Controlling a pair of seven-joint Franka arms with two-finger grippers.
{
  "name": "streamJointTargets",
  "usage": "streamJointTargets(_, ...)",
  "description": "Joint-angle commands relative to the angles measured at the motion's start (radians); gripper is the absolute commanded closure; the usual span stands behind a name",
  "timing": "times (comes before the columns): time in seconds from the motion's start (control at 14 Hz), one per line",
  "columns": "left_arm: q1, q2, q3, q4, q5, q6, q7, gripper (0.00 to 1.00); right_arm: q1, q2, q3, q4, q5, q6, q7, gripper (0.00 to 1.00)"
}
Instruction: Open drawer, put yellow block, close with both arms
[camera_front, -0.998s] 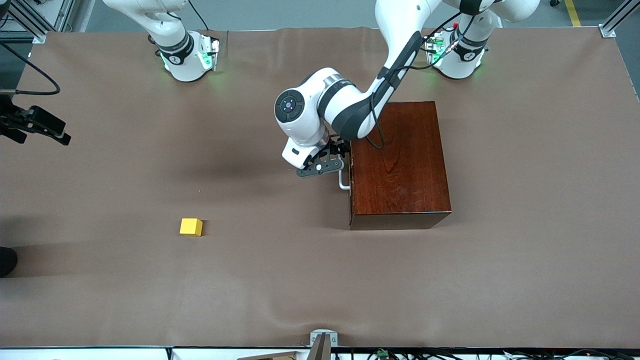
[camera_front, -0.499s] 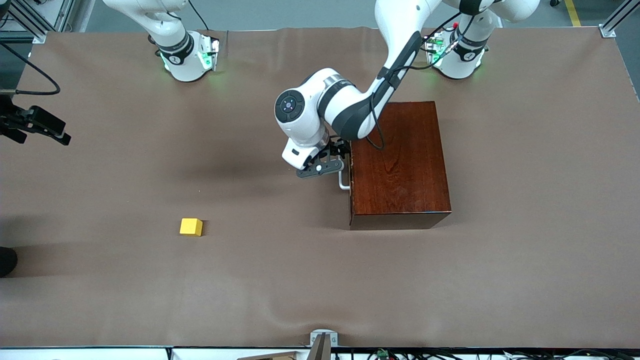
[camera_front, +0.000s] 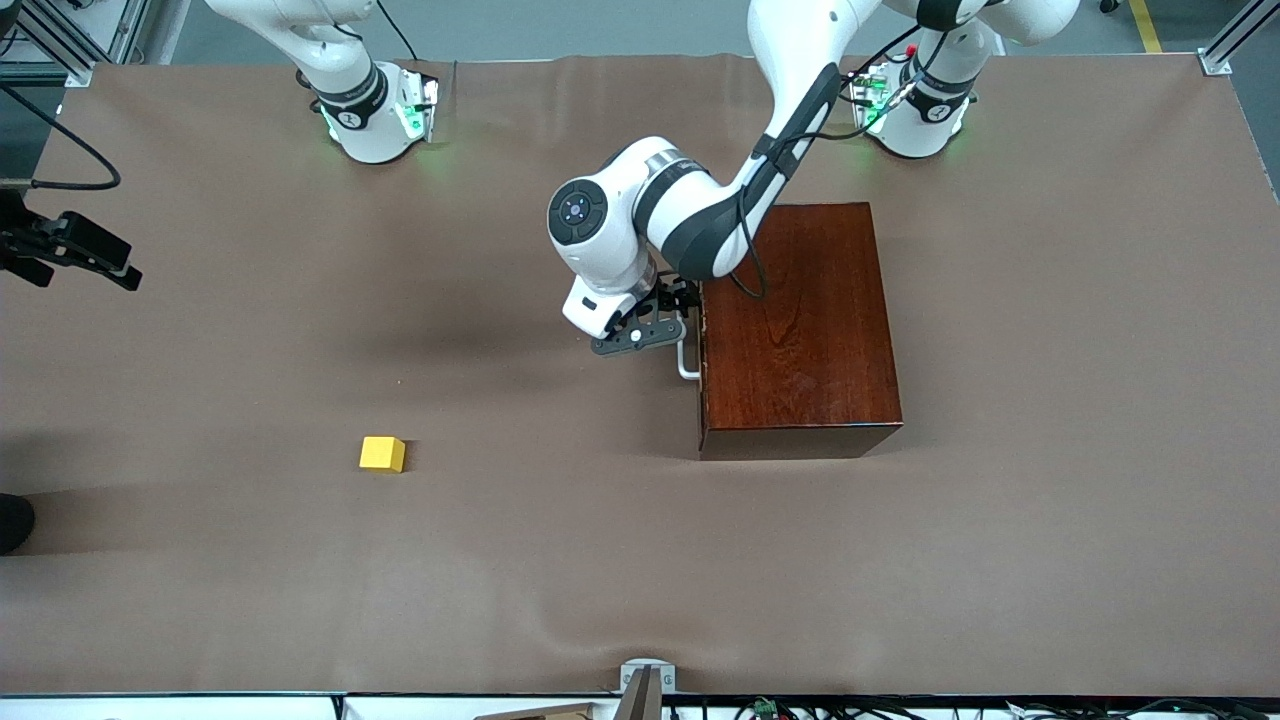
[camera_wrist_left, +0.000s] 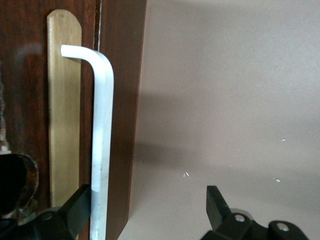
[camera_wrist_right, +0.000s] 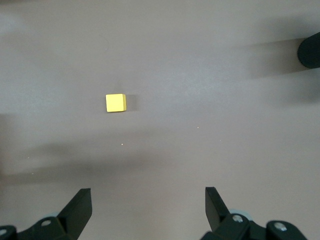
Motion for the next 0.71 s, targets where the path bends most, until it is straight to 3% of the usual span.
streamJointTargets(0.0,-0.015,0.031,0.015,0.03,0.023,0.032,0.002,0.0,0.003,0.007,0.002,0.015,-0.012,-0.008,0.005,0.0)
streamJointTargets(0.64,-0.009,0.043,0.015,0.03,0.021,0.136,0.052,0.0,0.003,0.007,0.002,0.015,-0.012,-0.008,0.004,0.0)
